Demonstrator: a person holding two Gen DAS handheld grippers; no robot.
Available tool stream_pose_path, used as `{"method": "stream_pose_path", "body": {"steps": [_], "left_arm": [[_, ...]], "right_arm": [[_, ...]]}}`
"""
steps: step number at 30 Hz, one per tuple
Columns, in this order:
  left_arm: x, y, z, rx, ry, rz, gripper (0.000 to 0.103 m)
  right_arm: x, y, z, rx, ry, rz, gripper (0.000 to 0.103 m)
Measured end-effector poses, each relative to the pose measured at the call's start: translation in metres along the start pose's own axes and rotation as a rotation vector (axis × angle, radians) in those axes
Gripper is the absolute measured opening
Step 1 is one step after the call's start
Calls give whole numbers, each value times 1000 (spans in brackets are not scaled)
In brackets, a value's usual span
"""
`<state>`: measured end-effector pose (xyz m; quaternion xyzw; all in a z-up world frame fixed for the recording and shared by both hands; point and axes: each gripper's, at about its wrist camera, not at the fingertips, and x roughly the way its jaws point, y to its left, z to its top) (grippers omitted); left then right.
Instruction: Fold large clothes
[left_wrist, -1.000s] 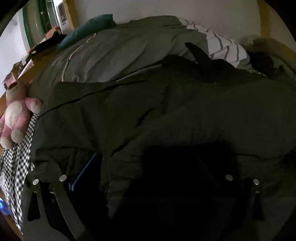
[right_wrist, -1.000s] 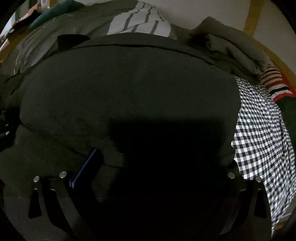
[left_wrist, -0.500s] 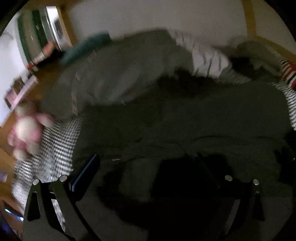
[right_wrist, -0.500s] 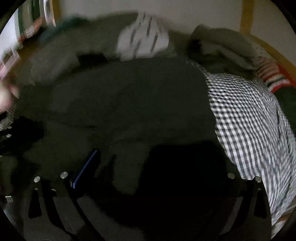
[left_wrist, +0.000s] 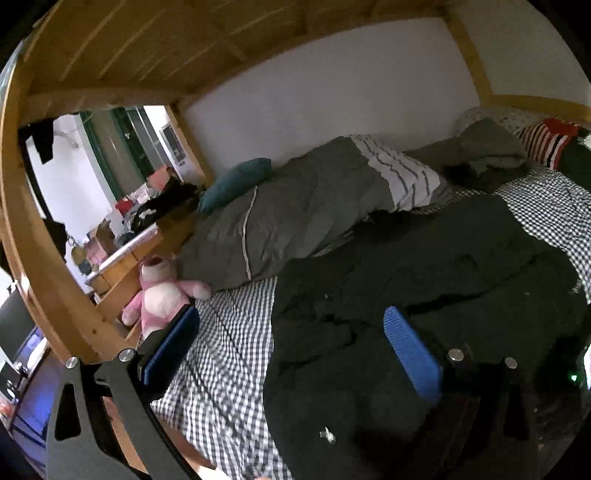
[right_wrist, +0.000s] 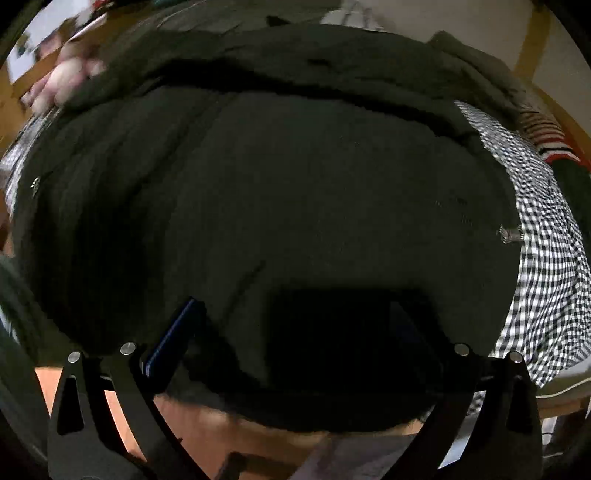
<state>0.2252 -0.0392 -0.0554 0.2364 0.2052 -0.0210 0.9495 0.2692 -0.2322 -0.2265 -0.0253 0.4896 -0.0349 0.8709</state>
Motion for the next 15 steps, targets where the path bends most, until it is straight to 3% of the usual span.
{"method": "stream_pose_path", "body": {"steps": [4,7,11,13,15], "left_arm": [[-6,2,-28,-58,52,-65,98],[14,-8,-74,-103,116,-150,98],[49,-22,-145,-186,236,-248,98],[68,-21,-177,-266,310,-262,98],[78,-16,-195,-301,326,-239,98]], "right_arm": [[-20,-5,-26,29,-27,44,100],[-37,-21,-47,111,-92,78,100],[-43,-42,-66,155,-153,46,100],[-37,-59,-77,186,-155,35,100],[-31,-67,-84,220,-147,45,100]]}}
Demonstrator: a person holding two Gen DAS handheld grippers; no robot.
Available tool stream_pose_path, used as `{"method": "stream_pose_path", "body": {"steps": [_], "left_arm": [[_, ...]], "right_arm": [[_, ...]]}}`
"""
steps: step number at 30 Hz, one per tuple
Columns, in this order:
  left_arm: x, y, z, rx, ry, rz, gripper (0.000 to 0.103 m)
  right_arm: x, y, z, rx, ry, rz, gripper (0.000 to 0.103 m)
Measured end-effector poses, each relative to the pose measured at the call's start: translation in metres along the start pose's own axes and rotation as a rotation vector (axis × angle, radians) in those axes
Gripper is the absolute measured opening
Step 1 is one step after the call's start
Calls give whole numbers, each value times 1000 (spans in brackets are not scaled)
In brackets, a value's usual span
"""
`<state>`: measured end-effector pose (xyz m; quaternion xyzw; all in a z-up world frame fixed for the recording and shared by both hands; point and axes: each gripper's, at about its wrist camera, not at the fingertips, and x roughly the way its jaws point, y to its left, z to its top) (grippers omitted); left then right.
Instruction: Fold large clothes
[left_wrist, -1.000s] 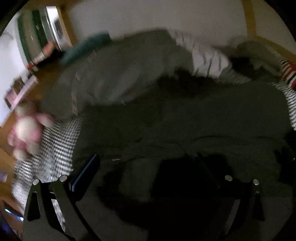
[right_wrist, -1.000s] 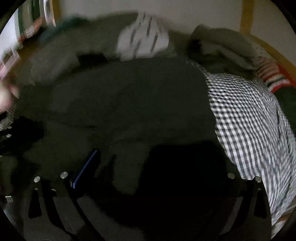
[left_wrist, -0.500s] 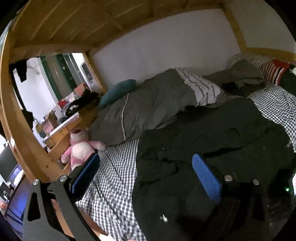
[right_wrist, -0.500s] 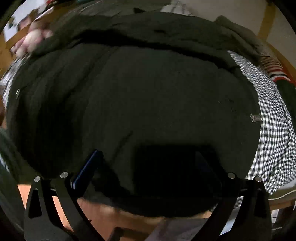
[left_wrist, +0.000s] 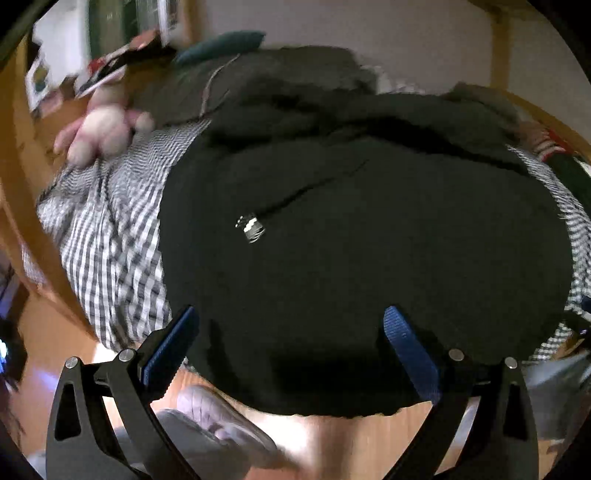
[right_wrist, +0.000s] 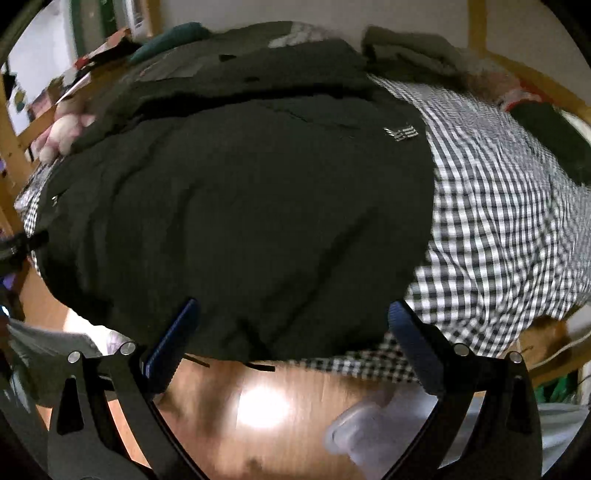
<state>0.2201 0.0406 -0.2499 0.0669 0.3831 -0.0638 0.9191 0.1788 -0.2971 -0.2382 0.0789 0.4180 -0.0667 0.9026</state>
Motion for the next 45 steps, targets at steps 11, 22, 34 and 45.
{"method": "stream_pose_path", "body": {"steps": [11,22,34,45], "left_arm": [[40,102,-7,-340,56,-208,98],[62,79,17,-286,130,-423,33],[7,97,97,-325,100,-611,14],[52,96,61,-306,255,-401,44]], "right_arm": [[18,-42,3,150,-7,41,100],[19,-38,-1,22,-8,15,100],[48,-96,1,289,37,320,98],[76,-95,8,273,66,369,53]]}}
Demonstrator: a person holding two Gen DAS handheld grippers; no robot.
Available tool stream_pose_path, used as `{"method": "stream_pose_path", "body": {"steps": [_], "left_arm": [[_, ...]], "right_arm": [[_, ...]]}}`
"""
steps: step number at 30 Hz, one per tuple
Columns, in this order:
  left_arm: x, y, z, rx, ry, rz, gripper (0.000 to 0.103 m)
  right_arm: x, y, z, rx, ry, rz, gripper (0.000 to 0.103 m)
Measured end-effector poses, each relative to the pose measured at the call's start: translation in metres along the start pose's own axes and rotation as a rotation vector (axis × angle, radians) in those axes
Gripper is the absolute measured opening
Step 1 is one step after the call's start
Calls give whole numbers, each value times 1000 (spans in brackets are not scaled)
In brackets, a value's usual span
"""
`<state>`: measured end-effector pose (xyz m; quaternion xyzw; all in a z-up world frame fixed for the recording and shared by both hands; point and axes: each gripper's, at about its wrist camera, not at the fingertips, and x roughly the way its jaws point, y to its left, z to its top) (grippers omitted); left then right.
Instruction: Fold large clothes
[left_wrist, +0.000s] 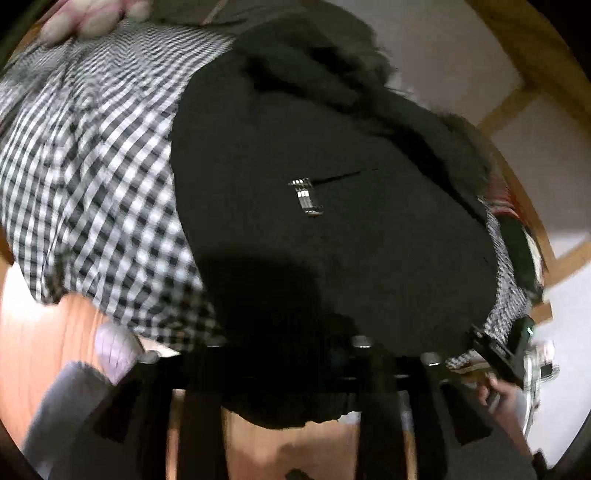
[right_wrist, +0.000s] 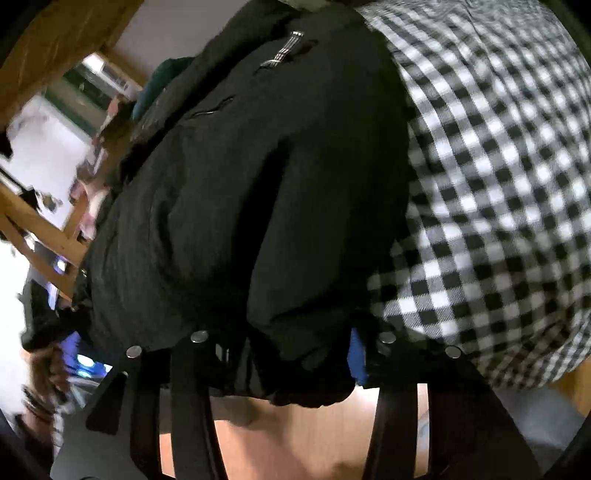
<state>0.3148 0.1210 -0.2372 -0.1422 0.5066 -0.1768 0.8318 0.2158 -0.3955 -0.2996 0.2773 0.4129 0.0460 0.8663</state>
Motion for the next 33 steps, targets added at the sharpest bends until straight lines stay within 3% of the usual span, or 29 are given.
{"method": "stream_pose_path", "body": {"steps": [1,2,4,6,7,9,10,12,13,15,16,18,20,23,28,33], "left_arm": [[2,6,-3,-28,-12,-3,59],[3,8,-4,-57,-27,-20,65],[10,18,-6,-149,-67,-89,73],[18,24,-7,-198,-44,-126,73],[21,23,-6,-198,-14,-124,70],[17,15,-6,-172,5,-99,29],[12,11,-5,-152,-3,-111,21],[5,-2,-2,-89,-18,-94,18],[3,-1,4,-78,-14,-91,18],[11,-1,6,-50,46,-62,19],[17,-3,1,-36,74,-38,19],[17,-12,-4,1,101,3,19],[7,-23,-4,26,91,24,18],[-15,-32,1,9,59,-4,14],[-39,-42,20,27,29,-58,11],[-70,-60,61,59,-79,-106,11]], "right_arm": [[-2,7,-1,-29,-21,-27,57],[0,10,-2,-36,-22,-28,62],[1,7,-2,30,-4,49,57],[-3,1,3,80,-12,102,27],[-8,-2,5,117,-19,159,22],[-27,-5,9,160,-70,281,18],[-37,-4,11,164,-95,338,18],[-48,-8,13,197,-126,401,17],[-49,-13,13,208,-117,390,17],[-34,-18,8,177,-5,160,16],[-23,-21,1,182,51,125,16],[-27,-28,-1,233,33,187,15],[-48,-18,3,194,-11,248,14],[-76,-6,10,155,-45,325,13],[-99,-17,31,196,-79,435,13],[-109,-12,61,232,-147,567,13]]}}
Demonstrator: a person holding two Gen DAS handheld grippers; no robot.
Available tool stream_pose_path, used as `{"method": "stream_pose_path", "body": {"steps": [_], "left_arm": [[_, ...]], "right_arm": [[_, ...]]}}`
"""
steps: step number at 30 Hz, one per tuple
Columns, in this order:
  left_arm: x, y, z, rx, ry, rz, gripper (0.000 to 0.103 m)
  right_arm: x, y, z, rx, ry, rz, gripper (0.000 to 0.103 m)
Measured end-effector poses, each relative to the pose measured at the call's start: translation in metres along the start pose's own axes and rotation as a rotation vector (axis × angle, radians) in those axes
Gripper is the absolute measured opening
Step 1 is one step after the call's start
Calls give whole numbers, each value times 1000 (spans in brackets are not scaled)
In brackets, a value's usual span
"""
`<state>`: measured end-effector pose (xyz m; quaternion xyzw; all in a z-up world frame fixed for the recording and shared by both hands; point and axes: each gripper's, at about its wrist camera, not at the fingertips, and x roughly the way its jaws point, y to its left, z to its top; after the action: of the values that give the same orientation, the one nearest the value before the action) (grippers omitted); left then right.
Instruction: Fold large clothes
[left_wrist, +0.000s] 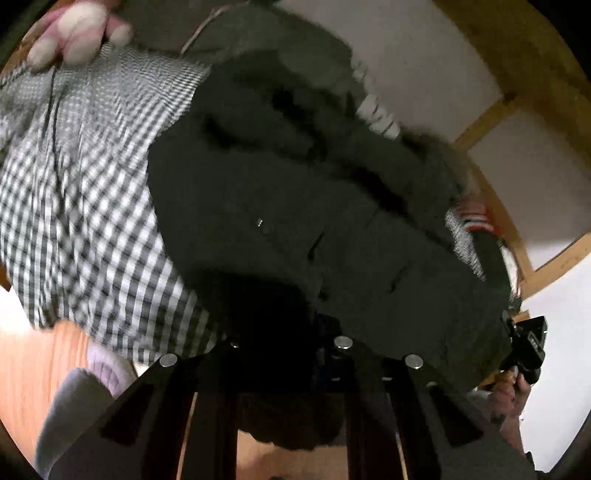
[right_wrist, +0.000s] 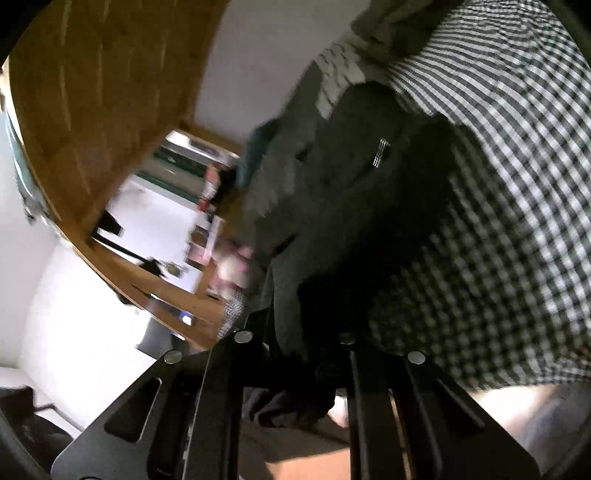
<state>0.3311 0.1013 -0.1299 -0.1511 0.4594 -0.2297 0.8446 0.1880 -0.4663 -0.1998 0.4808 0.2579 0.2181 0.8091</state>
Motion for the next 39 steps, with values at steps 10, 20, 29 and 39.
{"method": "stream_pose_path", "body": {"steps": [10,20,29,39], "left_arm": [[-31,-49,103,96,-150,-58,11],[51,-57,239,177,-166,-9,12],[210,-11,343,29,53,51,14],[284,24,353,-66,103,0,14]], "right_arm": [[39,62,85,-45,-88,157,13],[144,60,240,29,-135,159,13],[279,-22,349,203,-45,-225,15],[314,-11,403,120,185,-372,23]]}}
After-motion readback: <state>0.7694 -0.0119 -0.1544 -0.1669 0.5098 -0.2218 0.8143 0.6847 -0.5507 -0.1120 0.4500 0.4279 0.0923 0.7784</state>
